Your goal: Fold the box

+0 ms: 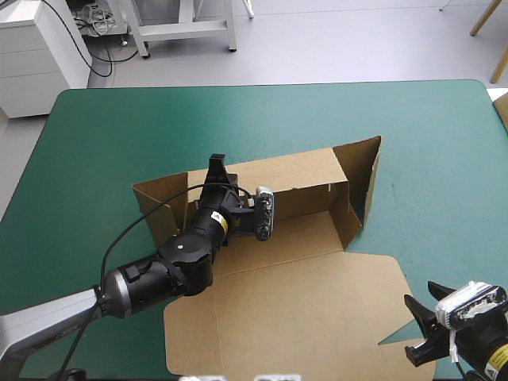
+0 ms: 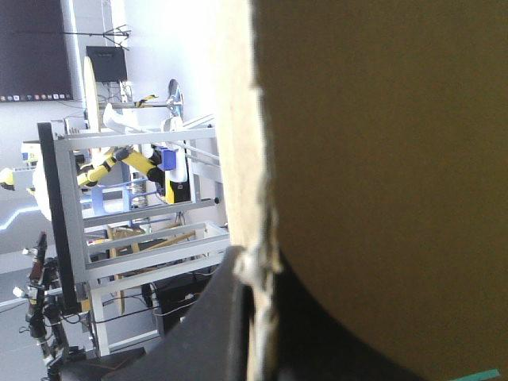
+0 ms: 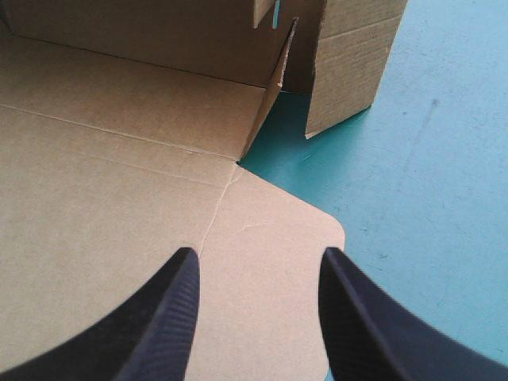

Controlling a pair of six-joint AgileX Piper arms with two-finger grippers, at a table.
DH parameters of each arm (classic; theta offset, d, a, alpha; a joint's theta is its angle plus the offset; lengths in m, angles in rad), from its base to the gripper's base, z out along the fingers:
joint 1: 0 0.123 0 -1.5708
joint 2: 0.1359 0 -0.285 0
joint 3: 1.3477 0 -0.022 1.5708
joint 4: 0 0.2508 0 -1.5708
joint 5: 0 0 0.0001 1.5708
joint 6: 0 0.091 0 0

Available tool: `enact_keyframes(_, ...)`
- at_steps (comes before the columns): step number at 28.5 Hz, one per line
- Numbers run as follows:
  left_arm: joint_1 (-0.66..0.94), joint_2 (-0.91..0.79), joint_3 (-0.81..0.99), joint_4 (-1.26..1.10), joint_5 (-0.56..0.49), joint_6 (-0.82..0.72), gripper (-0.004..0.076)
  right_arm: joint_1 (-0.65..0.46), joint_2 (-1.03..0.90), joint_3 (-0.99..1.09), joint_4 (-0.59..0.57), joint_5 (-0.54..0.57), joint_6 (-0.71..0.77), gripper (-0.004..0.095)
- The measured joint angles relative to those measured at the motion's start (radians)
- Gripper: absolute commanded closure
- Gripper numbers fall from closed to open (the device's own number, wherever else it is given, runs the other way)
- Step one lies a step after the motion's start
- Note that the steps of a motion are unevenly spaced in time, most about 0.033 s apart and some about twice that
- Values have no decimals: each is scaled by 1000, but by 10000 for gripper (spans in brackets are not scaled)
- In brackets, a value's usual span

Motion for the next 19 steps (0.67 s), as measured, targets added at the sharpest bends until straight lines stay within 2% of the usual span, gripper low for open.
enact_keyframes(11,-3,-1,32,150,-30,-162,731,0,0,0,-17,-1,52,463)
enact_keyframes(19,82,4,34,180,-168,-168,731,0,0,0,-57,-1,135,463)
